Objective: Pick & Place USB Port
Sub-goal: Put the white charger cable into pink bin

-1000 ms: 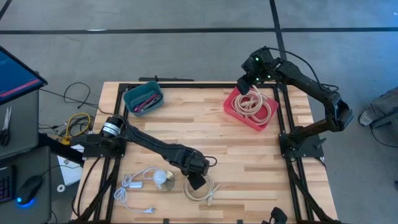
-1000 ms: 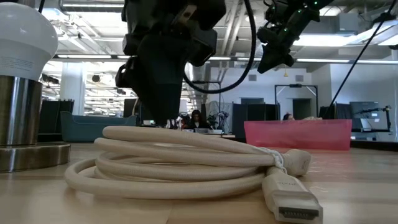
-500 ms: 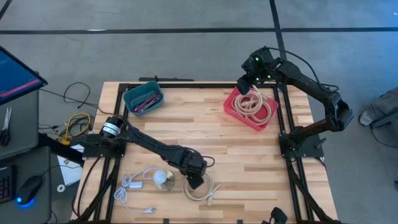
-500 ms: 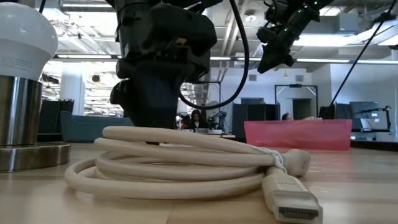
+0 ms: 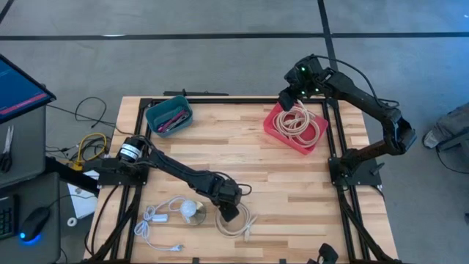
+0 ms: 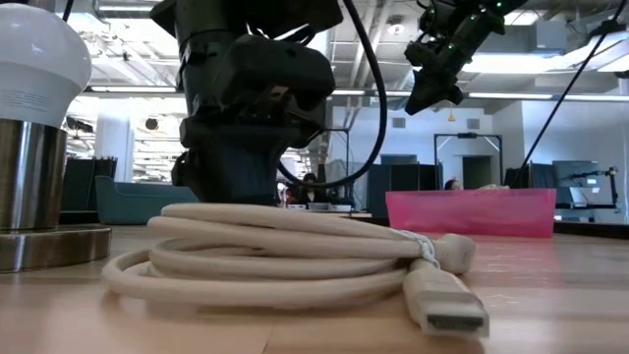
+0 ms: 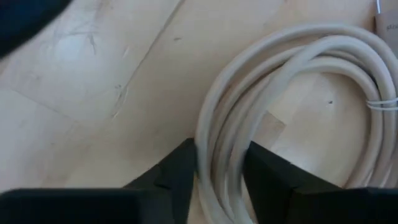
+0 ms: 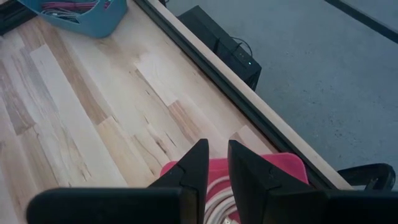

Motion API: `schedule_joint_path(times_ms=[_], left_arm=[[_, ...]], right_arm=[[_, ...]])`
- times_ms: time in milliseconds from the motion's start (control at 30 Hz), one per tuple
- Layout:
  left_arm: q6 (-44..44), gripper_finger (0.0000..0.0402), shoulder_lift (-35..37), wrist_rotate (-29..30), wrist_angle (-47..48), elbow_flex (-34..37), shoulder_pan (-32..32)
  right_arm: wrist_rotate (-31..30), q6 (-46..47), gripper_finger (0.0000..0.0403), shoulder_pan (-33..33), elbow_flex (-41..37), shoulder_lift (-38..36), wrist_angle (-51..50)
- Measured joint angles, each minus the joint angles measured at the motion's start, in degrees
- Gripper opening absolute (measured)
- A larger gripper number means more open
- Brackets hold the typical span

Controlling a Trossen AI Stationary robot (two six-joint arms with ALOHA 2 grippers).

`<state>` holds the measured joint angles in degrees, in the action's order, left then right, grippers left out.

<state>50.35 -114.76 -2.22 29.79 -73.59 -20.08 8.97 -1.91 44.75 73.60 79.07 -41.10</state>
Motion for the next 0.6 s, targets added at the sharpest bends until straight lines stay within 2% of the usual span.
schedule_joint_path(times_ms=[233,500,600], left_arm=[[1.8,0.002,-0.1,-1.0,-1.9,0.1,0.3],[2.6,0.0017,1.3,-0.3,-7.3,-0.6,0.3],[2.6,0.0017,4.4,2.8,-7.7,-0.9,0.6]], right_arm=[[0.0,0.0,0.0054,0.0,0.0,0.0,0.0],[0.0,-1.5,0.0054,0.5,0.0,0.0,-0.5],[0.0,-1.7,0.0054,2.0,0.0,0.0,-1.7]])
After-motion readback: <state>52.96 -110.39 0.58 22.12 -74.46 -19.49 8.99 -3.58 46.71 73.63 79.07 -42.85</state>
